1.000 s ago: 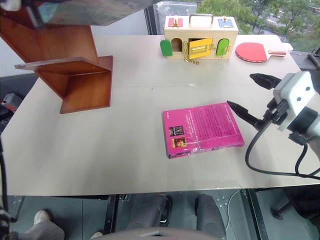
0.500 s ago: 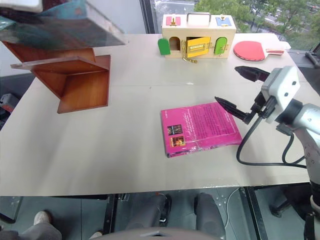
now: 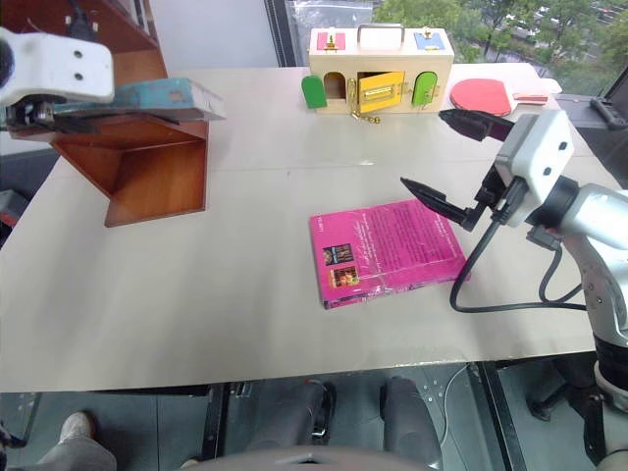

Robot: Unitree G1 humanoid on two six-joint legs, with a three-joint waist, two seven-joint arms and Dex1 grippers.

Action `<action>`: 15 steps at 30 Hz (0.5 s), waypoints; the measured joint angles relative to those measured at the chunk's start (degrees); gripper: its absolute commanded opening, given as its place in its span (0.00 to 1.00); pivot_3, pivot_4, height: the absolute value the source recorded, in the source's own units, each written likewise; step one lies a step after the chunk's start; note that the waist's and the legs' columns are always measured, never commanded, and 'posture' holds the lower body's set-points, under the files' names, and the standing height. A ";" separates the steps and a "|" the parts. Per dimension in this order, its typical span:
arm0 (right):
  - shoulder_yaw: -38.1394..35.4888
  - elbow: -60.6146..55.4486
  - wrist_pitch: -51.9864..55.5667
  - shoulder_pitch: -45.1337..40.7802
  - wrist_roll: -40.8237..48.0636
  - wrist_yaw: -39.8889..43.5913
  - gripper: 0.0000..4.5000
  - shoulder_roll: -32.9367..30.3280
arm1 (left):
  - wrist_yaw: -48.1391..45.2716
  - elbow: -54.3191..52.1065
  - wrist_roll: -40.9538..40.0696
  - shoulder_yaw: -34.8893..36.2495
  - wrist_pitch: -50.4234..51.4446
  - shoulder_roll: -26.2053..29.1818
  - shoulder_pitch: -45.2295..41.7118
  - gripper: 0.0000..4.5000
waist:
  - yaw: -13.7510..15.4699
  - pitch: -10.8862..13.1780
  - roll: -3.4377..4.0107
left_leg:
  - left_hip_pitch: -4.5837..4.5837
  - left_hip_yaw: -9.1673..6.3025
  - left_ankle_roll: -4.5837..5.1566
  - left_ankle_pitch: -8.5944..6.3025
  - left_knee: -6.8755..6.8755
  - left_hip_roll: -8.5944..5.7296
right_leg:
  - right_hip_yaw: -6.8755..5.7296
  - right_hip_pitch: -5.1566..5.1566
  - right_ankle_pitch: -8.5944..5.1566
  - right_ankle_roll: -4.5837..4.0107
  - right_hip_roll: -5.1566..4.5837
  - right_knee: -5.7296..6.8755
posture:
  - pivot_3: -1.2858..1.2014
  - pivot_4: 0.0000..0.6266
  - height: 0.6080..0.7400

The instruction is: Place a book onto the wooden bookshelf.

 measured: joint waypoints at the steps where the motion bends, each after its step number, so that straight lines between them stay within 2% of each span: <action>1: -0.03 0.00 0.01 -0.23 0.62 0.29 1.00 0.00 | -0.48 -1.48 -1.23 1.45 1.97 0.00 0.28 0.99 | 0.02 0.00 0.00 | -0.26 -0.04 0.00 0.00 0.16 -0.01 | -0.06 -0.18 0.01 0.00 0.00 0.04 | 0.52 0.24 1.00; 7: -0.11 0.66 0.30 -1.25 2.43 1.31 1.00 0.18 | -2.37 -6.88 -9.26 8.15 7.07 2.54 3.47 0.99 | 0.05 0.00 -0.01 | -0.35 0.00 0.00 0.00 0.21 -0.08 | 0.03 -0.37 0.01 -0.01 -0.10 0.28 | 0.52 0.24 1.00; 9: -0.20 1.26 0.71 -1.61 3.01 1.26 1.00 0.44 | -2.38 -9.55 -15.23 11.58 10.57 2.54 5.15 0.99 | 0.07 0.00 -0.01 | -0.35 0.00 0.00 0.00 0.23 -0.06 | 0.03 -0.38 0.01 -0.01 -0.10 0.35 | 0.52 0.24 1.00; 11: -0.51 1.85 1.65 -3.60 5.20 0.87 1.00 1.58 | -2.39 -16.23 -24.82 18.77 16.16 1.89 10.61 0.99 | -0.02 -0.01 0.04 | -0.30 0.06 0.00 0.00 0.24 -0.06 | 0.12 -0.39 0.01 -0.01 -0.15 0.42 | 0.52 0.24 1.00; 15: -1.02 2.24 3.70 -7.72 9.63 -0.36 1.00 2.87 | -1.30 -30.37 -41.75 30.20 28.28 -4.49 20.41 0.99 | 0.04 -0.01 0.03 | -0.31 0.06 -0.01 0.00 0.33 -0.04 | 0.12 -0.38 0.01 -0.01 -0.18 0.50 | 0.52 0.24 1.00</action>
